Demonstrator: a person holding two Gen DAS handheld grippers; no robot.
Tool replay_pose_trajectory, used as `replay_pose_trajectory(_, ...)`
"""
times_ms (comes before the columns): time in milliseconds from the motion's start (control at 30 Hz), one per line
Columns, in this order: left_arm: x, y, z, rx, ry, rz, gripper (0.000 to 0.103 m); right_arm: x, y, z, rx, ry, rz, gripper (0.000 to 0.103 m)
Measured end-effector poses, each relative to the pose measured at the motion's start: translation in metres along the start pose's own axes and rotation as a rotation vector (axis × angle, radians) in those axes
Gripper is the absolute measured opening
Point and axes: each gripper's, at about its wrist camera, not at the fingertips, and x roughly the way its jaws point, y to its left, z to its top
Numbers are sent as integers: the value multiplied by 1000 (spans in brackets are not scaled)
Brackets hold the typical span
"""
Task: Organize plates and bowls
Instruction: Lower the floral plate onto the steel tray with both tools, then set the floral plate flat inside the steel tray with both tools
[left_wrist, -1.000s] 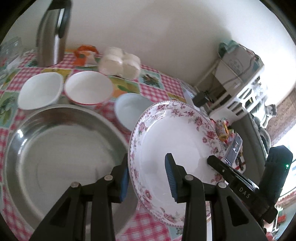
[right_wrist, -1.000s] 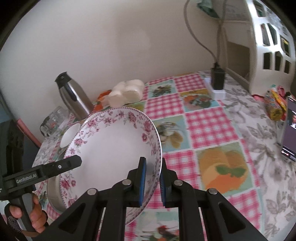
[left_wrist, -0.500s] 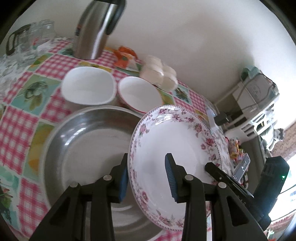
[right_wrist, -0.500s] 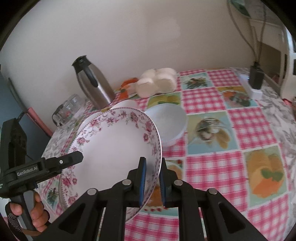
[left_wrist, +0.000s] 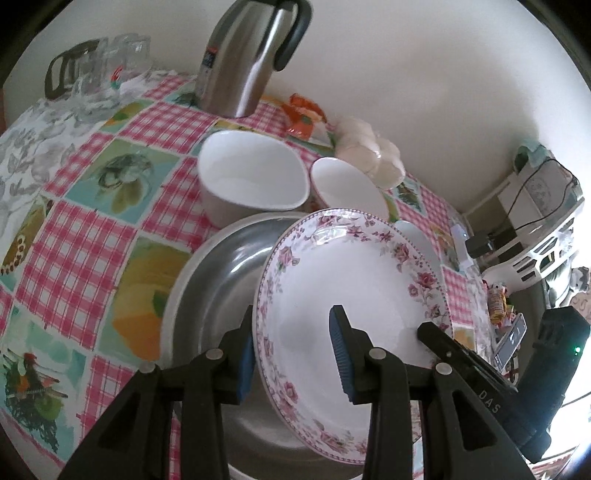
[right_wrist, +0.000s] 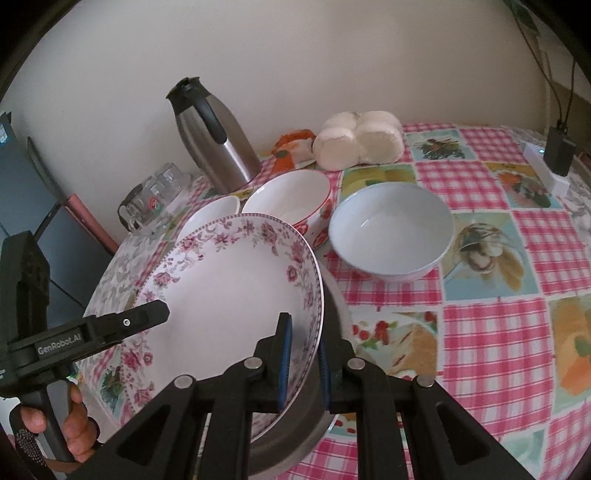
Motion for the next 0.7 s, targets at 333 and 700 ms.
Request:
replay_pose_trajectory(333, 9, 12, 0, -26, 41, 23, 38, 18, 6, -5, -7, 41, -5, 15)
replay_pose_trajectory(700, 18, 16, -1, -35, 71, 53, 38, 28, 4, -9, 6, 62, -4, 15)
